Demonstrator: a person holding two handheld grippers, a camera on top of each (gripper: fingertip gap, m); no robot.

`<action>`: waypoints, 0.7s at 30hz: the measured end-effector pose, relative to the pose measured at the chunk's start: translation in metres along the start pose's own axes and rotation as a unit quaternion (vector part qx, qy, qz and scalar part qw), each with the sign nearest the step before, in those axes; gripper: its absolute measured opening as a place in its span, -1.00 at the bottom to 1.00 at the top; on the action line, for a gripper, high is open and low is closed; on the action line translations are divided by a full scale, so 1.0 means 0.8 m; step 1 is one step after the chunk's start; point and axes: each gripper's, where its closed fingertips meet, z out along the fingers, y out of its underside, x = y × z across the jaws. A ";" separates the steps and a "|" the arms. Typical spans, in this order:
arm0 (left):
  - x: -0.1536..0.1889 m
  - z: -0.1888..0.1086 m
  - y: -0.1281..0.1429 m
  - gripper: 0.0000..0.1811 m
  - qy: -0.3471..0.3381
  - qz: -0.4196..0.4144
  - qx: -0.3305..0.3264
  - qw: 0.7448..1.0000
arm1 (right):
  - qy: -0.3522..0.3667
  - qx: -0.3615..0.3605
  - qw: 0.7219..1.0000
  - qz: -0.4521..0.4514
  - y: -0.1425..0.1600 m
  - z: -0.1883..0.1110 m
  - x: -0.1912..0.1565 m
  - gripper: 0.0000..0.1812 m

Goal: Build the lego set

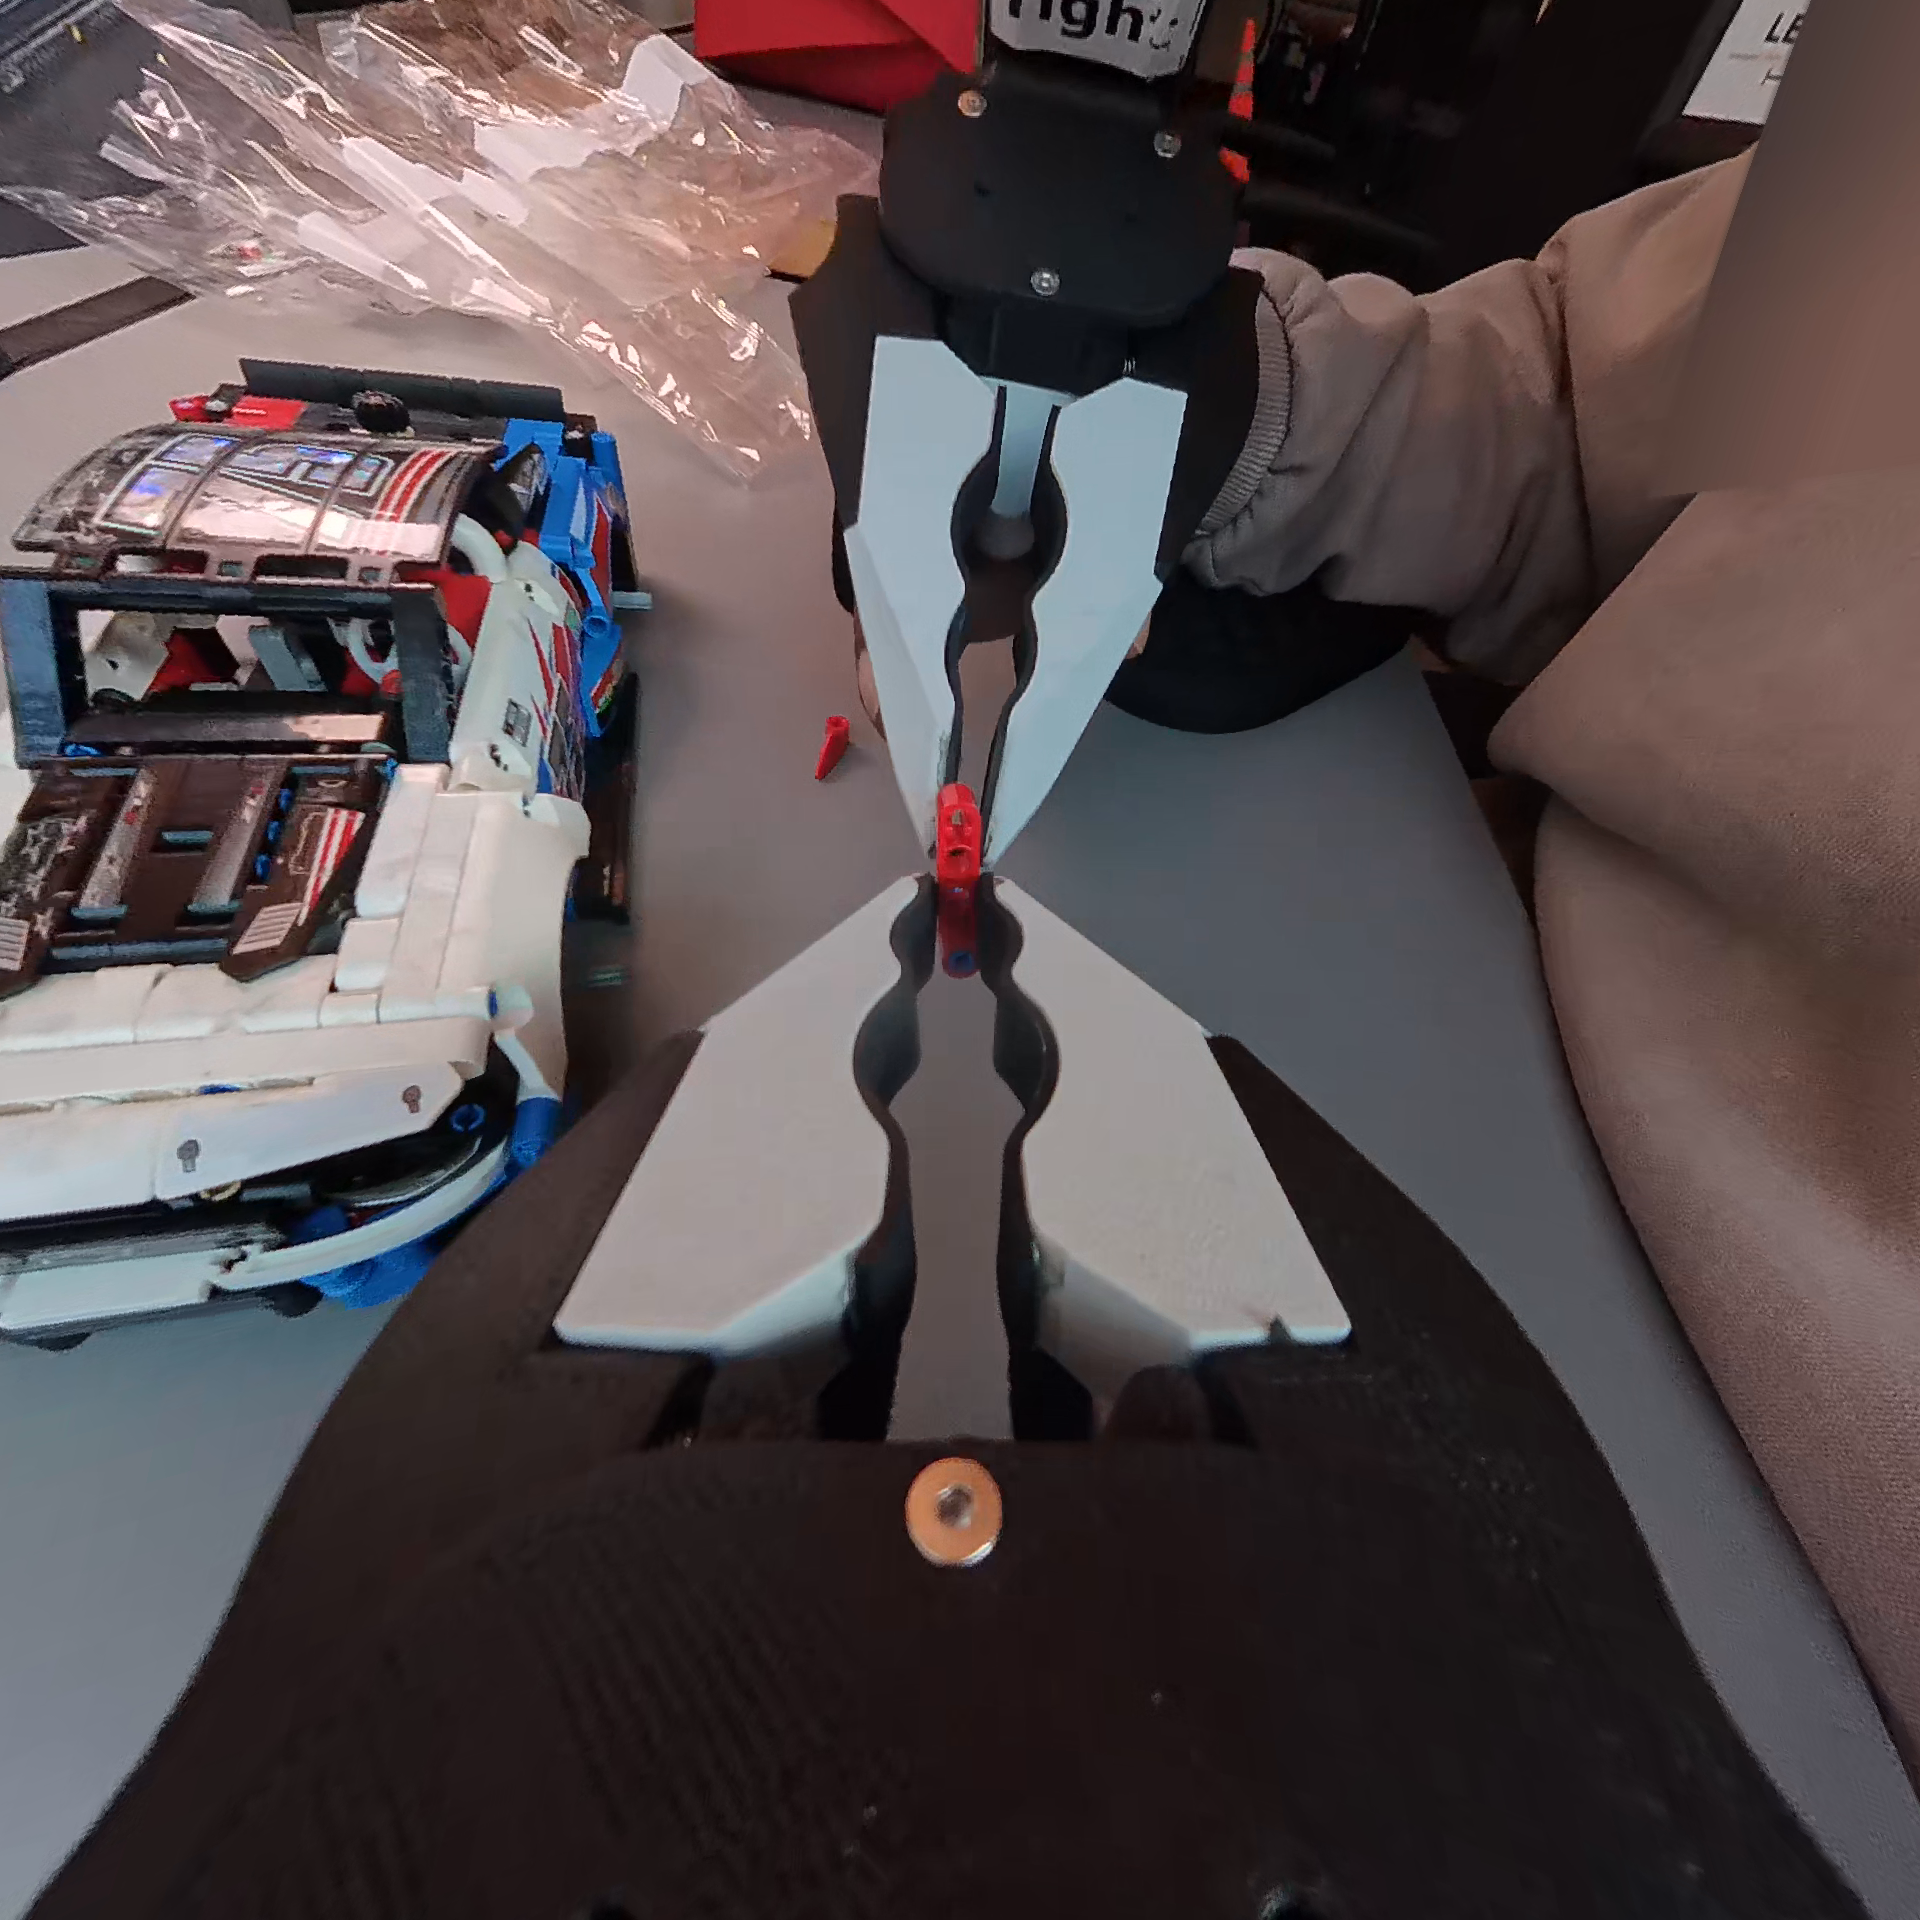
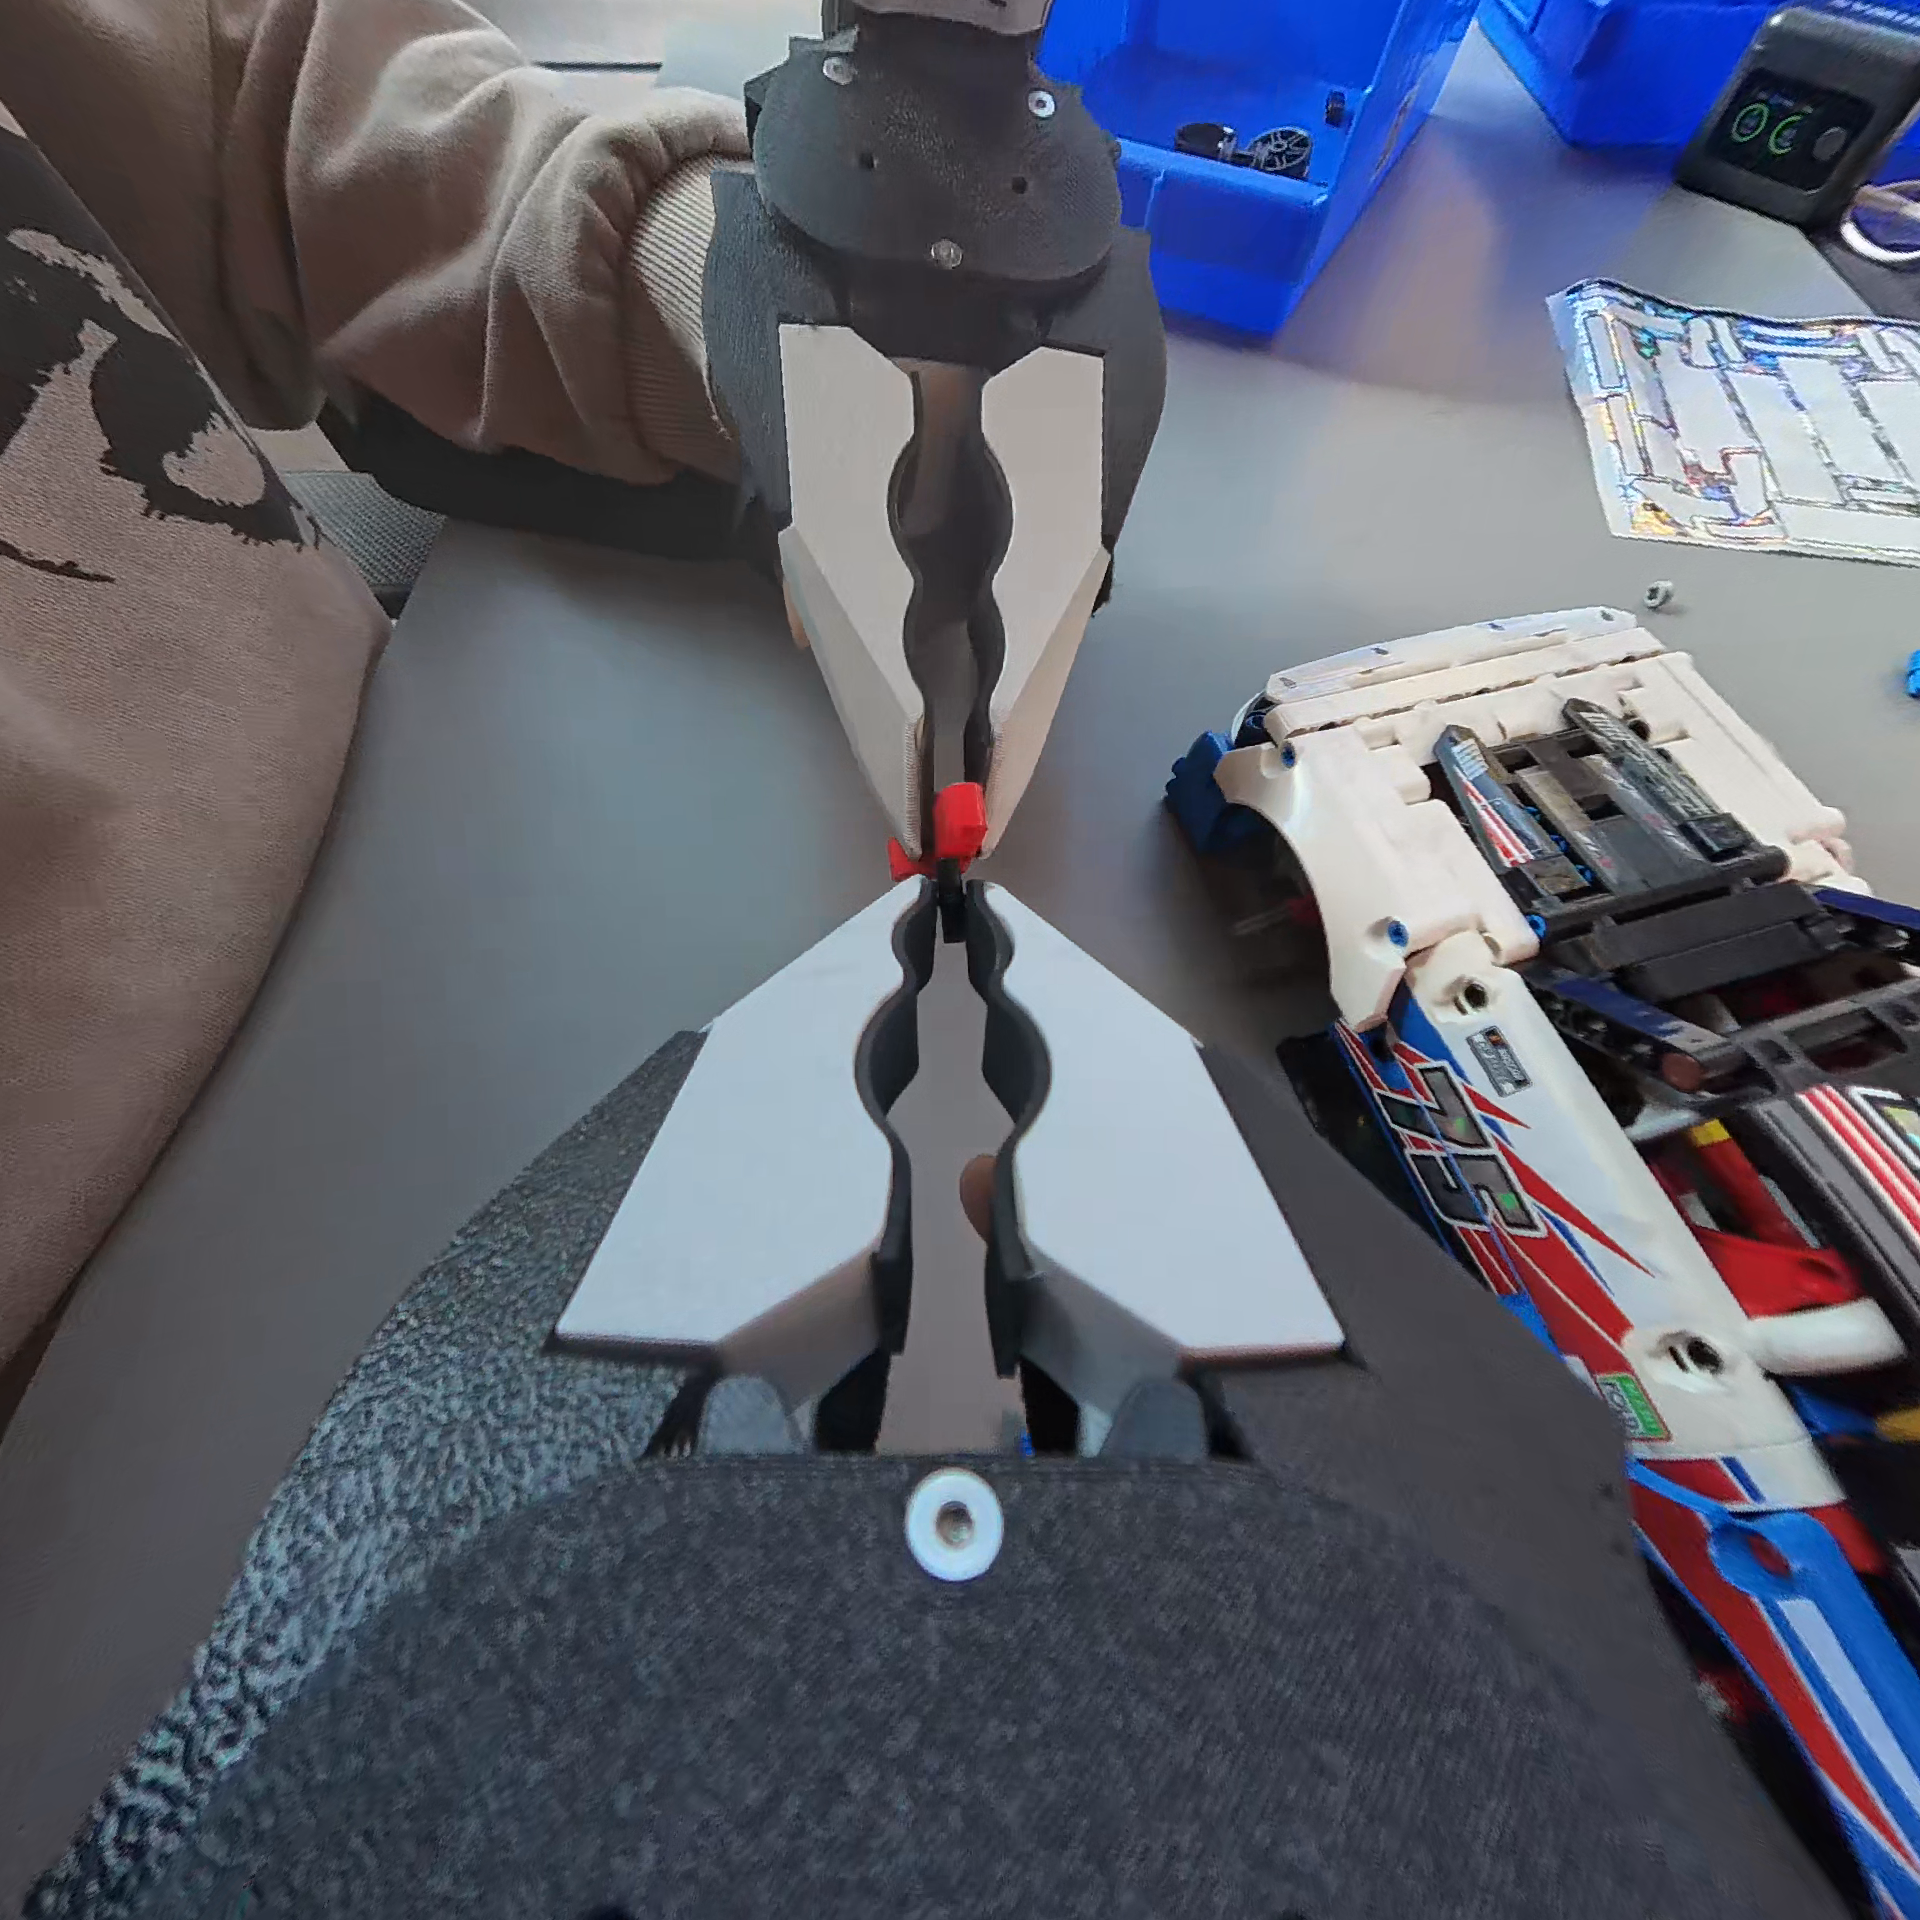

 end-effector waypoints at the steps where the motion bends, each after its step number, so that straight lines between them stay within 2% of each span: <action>1: 0.001 0.002 0.002 -0.94 0.000 0.005 -0.007 1.000 | -0.001 -0.003 1.000 -0.005 0.002 0.000 -0.001 -0.97; 6: 0.005 0.012 0.018 -0.94 -0.007 0.042 -0.057 0.997 | -0.005 -0.039 0.999 -0.013 0.018 0.003 -0.004 -0.97; 12: 0.006 0.027 0.051 -0.93 -0.014 0.091 -0.152 0.984 | -0.017 -0.089 0.996 -0.010 0.049 0.012 -0.012 -0.97; 21: 0.003 0.019 0.057 -0.88 0.001 0.062 -0.164 0.985 | -0.011 -0.085 0.996 -0.006 0.049 0.012 -0.010 -0.98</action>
